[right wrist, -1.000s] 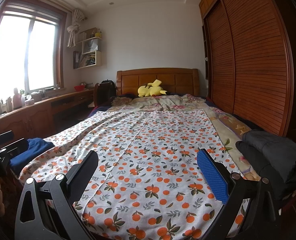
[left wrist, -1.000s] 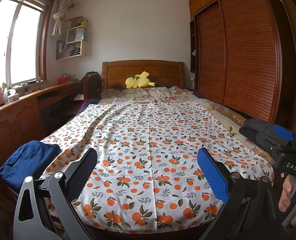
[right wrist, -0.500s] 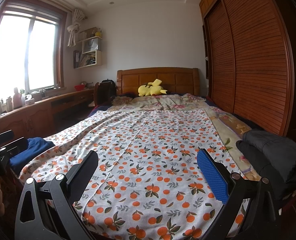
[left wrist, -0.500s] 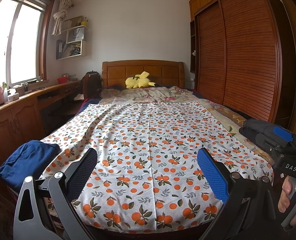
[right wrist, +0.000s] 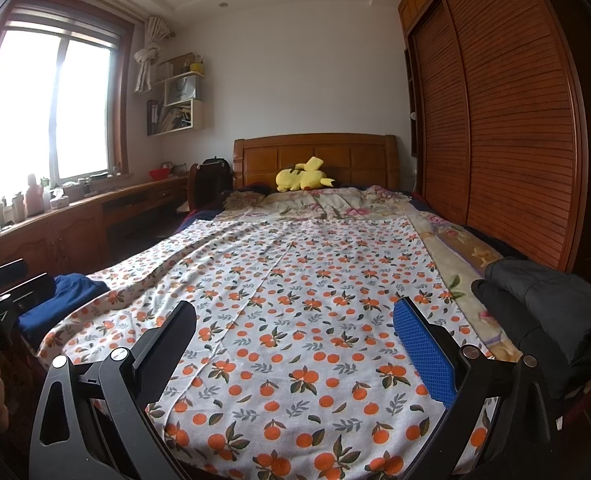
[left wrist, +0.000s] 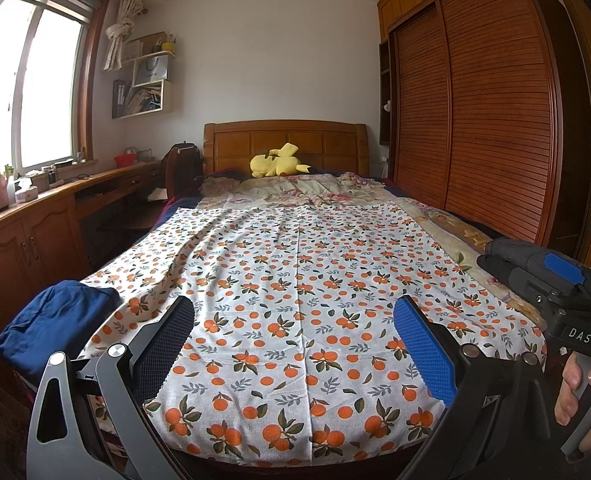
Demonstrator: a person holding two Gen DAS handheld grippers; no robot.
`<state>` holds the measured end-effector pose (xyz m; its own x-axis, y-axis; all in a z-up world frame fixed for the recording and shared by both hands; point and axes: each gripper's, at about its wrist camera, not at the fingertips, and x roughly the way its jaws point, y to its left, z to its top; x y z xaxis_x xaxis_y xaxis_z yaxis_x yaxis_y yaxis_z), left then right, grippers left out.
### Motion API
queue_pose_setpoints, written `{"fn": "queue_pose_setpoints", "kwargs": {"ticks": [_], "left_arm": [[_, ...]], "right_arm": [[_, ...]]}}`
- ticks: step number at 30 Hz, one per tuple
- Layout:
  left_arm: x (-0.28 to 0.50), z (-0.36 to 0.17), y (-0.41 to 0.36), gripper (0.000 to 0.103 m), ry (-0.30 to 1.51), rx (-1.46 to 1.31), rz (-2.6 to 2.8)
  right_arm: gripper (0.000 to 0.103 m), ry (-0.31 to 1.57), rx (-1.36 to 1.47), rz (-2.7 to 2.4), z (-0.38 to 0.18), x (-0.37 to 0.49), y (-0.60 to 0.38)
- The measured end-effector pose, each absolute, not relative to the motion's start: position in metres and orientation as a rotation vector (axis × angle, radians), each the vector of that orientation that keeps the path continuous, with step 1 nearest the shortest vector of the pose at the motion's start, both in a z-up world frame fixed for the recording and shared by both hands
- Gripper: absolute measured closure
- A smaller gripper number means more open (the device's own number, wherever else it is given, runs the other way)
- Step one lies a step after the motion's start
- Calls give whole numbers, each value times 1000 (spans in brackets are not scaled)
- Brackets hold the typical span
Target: Fold large clothes
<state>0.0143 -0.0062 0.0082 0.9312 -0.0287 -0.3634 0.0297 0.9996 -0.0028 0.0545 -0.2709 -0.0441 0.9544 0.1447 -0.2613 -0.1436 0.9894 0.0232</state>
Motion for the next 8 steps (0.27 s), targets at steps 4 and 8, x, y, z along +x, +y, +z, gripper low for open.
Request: {"fn": "queue_pose_setpoints", "kwargs": {"ticks": [4,8], "left_arm": [[13,6,-7,3,370,8,-33],[13,6,-9,3,369,9,-33]], "right_arm": [[8,265,4,146,-44,54,-271],[8,265,4,146,-43,55,-271]]}}
